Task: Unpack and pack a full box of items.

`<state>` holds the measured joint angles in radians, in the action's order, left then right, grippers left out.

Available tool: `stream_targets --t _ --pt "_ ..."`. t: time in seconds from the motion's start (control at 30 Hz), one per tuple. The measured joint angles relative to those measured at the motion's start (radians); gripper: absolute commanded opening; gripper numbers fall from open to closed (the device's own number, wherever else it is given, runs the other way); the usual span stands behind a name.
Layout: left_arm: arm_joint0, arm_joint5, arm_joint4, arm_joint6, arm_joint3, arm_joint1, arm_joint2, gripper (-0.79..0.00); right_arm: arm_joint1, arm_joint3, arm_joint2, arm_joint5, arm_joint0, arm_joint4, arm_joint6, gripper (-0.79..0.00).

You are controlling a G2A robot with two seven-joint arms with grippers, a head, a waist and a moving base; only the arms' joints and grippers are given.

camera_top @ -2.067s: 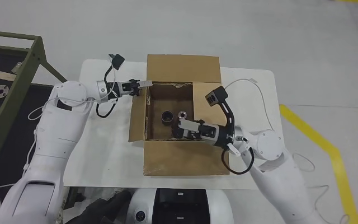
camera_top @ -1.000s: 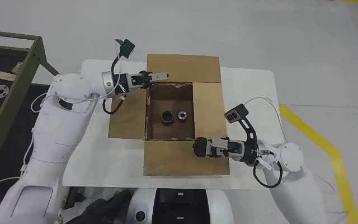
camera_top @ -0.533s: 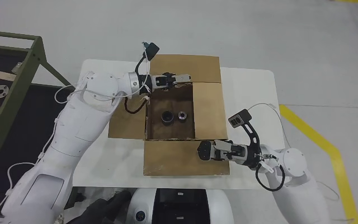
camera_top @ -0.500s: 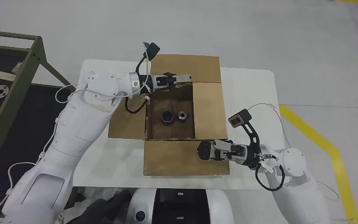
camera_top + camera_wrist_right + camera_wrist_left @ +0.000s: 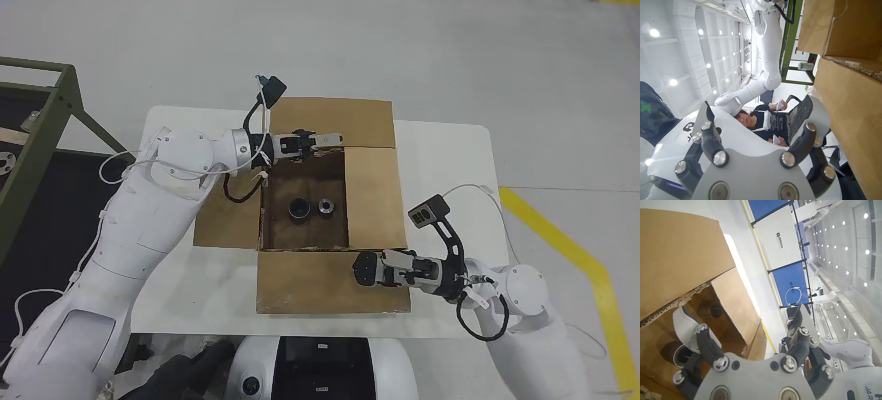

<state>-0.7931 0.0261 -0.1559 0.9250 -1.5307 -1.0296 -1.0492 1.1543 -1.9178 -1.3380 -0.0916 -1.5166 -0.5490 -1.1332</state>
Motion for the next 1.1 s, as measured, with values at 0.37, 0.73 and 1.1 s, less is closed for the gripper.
stream_targets --t 0.37,0.73,1.1 --pt "0.002 -0.066 0.006 -0.027 -0.046 -0.031 0.115 0.0 -0.007 -0.054 0.008 -0.007 -0.042 0.054 0.08 0.0" --pt "0.058 -0.101 0.03 -0.096 0.073 -0.081 0.235 0.0 -0.016 -0.102 -0.01 -0.015 -0.106 0.122 0.169 0.0" --pt "0.111 -0.061 -0.025 -0.127 0.204 -0.125 0.276 0.0 -0.023 -0.144 0.007 0.013 -0.143 0.185 0.231 0.0"
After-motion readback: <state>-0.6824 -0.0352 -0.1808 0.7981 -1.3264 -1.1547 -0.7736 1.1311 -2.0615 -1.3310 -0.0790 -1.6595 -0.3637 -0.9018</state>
